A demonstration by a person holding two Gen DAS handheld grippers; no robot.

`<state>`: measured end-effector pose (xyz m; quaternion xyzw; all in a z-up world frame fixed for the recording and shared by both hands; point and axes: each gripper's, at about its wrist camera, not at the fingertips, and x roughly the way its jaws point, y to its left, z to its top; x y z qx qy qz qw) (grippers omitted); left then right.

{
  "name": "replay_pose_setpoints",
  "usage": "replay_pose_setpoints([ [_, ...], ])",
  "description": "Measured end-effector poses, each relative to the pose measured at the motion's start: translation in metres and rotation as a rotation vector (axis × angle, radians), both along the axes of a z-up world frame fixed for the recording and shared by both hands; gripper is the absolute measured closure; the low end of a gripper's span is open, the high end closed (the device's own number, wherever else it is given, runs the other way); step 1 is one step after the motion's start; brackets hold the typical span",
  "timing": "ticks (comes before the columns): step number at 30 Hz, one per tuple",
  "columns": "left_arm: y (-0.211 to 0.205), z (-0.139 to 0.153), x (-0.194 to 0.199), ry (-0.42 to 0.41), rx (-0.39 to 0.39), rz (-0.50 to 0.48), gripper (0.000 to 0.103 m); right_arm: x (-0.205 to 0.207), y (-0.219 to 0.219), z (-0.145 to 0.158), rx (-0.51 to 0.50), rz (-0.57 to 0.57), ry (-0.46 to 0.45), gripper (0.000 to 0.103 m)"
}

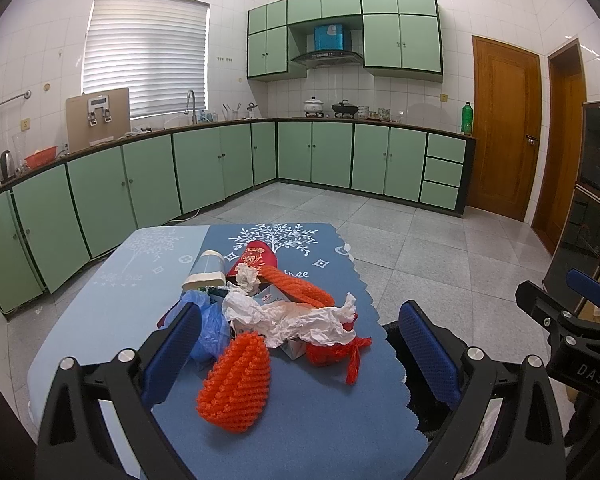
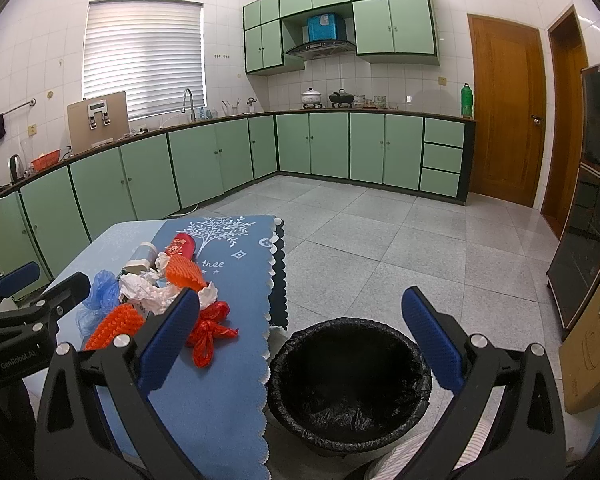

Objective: Collect trash

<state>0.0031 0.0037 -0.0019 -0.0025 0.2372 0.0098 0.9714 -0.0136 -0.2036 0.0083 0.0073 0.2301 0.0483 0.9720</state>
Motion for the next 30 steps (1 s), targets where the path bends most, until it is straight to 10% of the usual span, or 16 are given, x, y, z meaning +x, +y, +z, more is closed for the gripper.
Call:
replay_pose_setpoints([
  [30,0.014,-0.004,0.001,0.0,0.01,0.013,0.006,0.009,0.008,-0.004,0.003,0.015,0.009,0.005],
])
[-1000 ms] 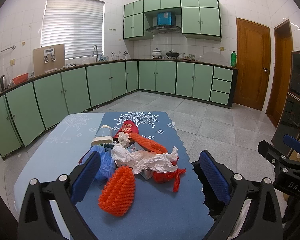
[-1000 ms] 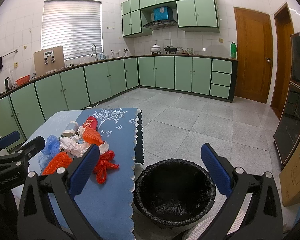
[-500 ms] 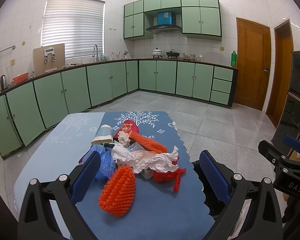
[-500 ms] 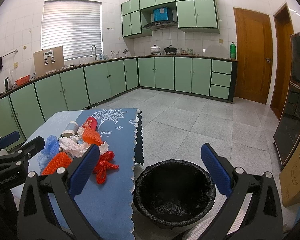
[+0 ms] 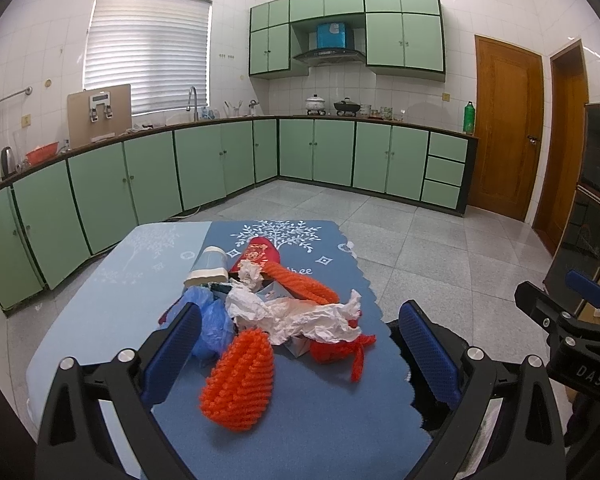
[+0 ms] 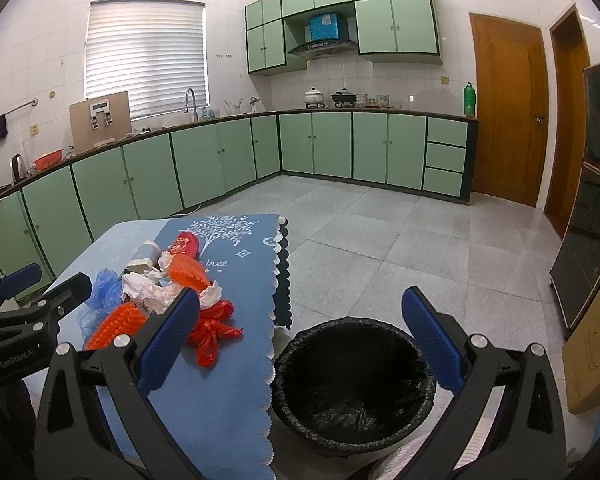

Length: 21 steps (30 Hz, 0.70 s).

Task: Collect trash
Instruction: 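Grasp the orange mesh net with the left tool while the right tool grasps white tissue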

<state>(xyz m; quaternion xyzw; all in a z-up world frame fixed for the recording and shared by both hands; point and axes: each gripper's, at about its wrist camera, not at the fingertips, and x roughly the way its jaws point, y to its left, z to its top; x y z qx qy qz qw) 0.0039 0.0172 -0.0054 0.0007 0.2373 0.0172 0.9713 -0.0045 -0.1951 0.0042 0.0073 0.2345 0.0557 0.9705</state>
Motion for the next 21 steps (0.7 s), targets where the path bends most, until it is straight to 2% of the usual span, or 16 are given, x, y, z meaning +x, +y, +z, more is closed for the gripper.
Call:
replay_pose_setpoints([
  [4,0.021,-0.006,0.004,-0.005,0.014,0.047,0.006,0.008,0.007,-0.009,0.0,0.011,0.013,0.005],
  [10,0.061,-0.031,0.01,0.042,0.018,0.138,0.006,0.024,0.023,-0.033,0.008,0.033,0.044,0.005],
  [18,0.08,-0.077,0.02,0.133,0.0,0.141,0.006,0.049,0.052,-0.063,0.014,0.115,0.109,0.005],
  [21,0.08,-0.09,0.026,0.158,-0.005,0.123,0.006,0.055,0.057,-0.07,0.006,0.118,0.137,0.016],
])
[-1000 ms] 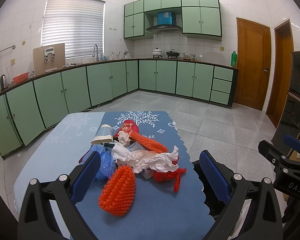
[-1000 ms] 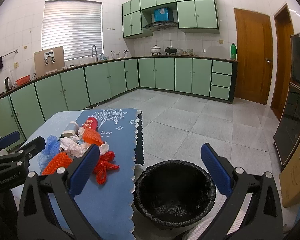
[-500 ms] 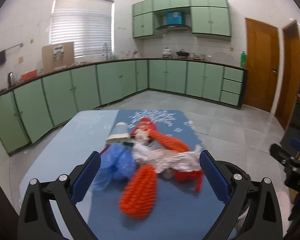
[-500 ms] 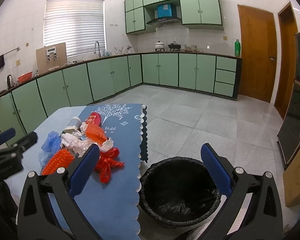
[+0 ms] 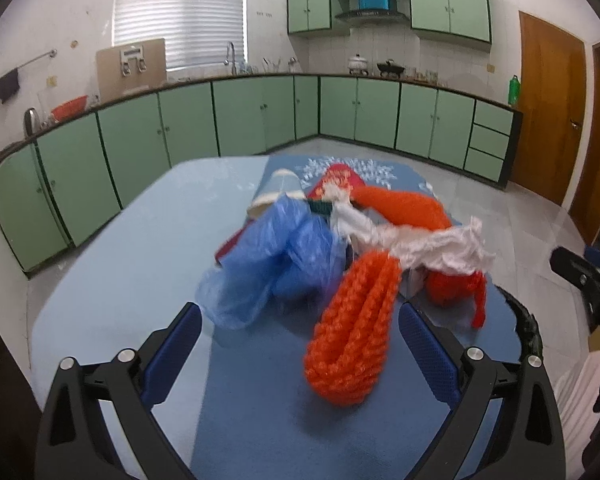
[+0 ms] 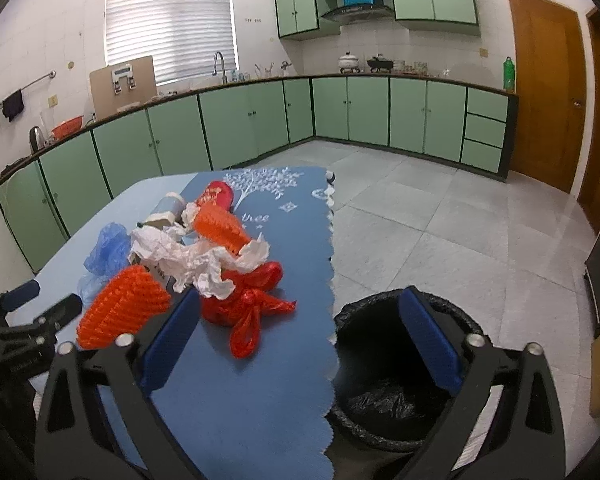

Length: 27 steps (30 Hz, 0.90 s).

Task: Collect trash
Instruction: 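Grasp the orange mesh net with the left tool while the right tool grasps white tissue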

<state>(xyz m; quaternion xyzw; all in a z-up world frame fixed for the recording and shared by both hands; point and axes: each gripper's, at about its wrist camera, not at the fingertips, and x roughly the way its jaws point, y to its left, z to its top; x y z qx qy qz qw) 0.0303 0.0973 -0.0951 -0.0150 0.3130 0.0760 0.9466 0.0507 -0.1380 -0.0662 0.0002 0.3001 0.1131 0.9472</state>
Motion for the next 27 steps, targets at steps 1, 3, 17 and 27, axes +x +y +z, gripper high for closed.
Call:
replay_pose_setpoints([
  [1,0.0,-0.004,0.003,0.007,0.001,-0.003,0.007,0.002,0.002,-0.003,-0.005,0.001,0.009,0.021],
  [3,0.0,-0.012,0.009,0.027,-0.007,-0.015,0.01,0.006,0.004,-0.007,-0.015,0.0,0.028,0.022],
  [17,-0.005,-0.043,0.028,0.098,-0.097,-0.124,0.072,0.022,0.027,-0.011,-0.031,0.08,0.039,0.032],
  [27,-0.002,-0.006,0.008,-0.01,-0.125,-0.099,0.078,0.038,0.055,-0.01,-0.025,0.187,0.04,0.047],
])
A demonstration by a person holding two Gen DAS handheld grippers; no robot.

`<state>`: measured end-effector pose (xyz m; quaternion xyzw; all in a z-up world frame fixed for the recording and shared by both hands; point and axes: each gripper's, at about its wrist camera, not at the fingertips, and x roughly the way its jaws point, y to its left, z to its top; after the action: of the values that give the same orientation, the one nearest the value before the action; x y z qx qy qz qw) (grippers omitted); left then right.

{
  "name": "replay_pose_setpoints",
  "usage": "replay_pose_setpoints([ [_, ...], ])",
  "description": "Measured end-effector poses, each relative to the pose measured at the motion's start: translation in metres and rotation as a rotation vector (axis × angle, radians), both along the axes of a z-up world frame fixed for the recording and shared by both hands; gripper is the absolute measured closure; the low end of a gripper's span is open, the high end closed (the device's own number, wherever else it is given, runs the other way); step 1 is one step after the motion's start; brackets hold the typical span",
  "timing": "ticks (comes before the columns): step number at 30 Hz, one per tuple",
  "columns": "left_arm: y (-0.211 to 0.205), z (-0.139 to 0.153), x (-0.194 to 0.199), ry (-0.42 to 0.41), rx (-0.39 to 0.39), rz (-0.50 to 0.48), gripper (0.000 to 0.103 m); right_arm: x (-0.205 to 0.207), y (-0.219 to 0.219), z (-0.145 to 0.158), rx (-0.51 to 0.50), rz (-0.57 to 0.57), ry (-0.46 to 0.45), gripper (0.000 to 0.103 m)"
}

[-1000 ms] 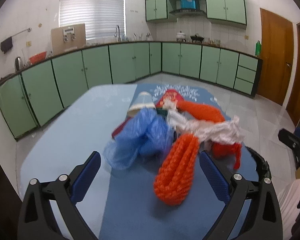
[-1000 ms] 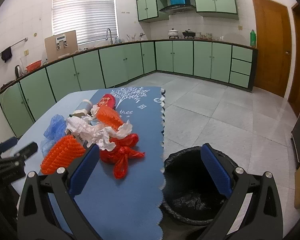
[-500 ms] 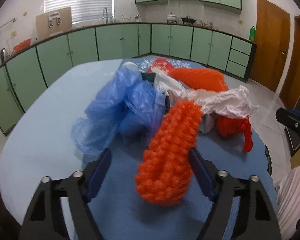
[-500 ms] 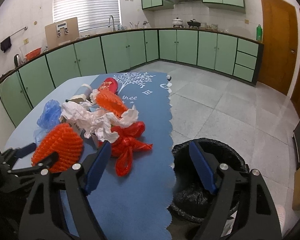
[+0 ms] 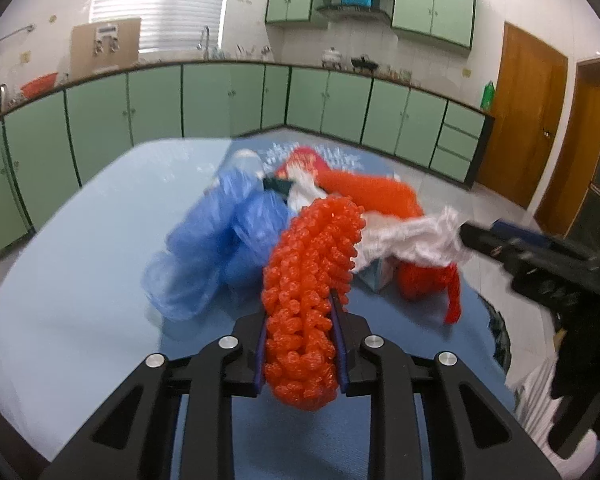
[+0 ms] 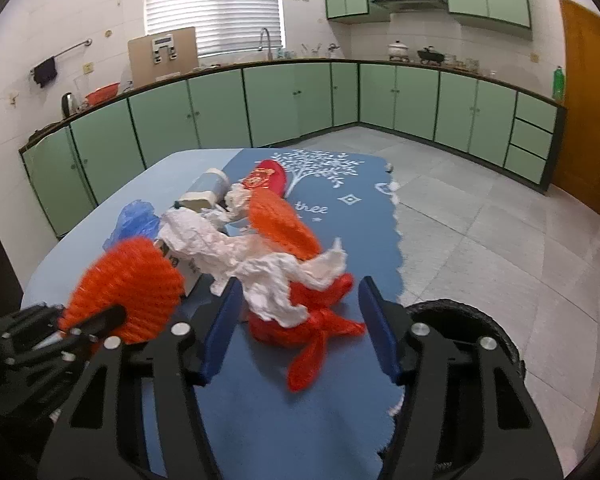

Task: Collect trash
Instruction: 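Grasp the orange mesh net with the left tool while the right tool grasps white tissue, then carry the net and tissue over the black bin and open both tools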

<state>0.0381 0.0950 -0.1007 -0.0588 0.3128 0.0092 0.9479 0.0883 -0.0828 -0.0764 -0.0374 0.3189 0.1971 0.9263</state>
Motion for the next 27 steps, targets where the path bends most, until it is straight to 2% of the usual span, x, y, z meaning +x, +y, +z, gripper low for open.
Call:
replay_pose_setpoints([
  [8,0.003,0.012,-0.003,-0.047,0.026,0.03,0.078,0.016,0.016,-0.008,-0.009,0.035,0.031,0.057],
  [11,0.003,0.012,-0.002,-0.048,0.035,0.031,0.078,0.019,0.021,-0.013,-0.014,0.064,0.055,0.071],
  [13,0.002,0.012,-0.001,-0.046,0.035,0.03,0.078,0.02,0.023,-0.015,-0.01,0.087,0.063,0.09],
  [15,0.002,0.011,-0.004,-0.047,0.037,0.031,0.078,0.016,0.025,-0.012,-0.014,0.107,0.043,0.098],
  [20,0.003,0.019,-0.008,-0.067,0.035,0.044,0.078,0.006,0.022,0.009,0.038,0.147,-0.009,0.101],
  [27,0.0,0.042,-0.015,-0.131,0.041,0.043,0.078,-0.013,0.013,0.064,0.13,0.2,-0.124,0.101],
])
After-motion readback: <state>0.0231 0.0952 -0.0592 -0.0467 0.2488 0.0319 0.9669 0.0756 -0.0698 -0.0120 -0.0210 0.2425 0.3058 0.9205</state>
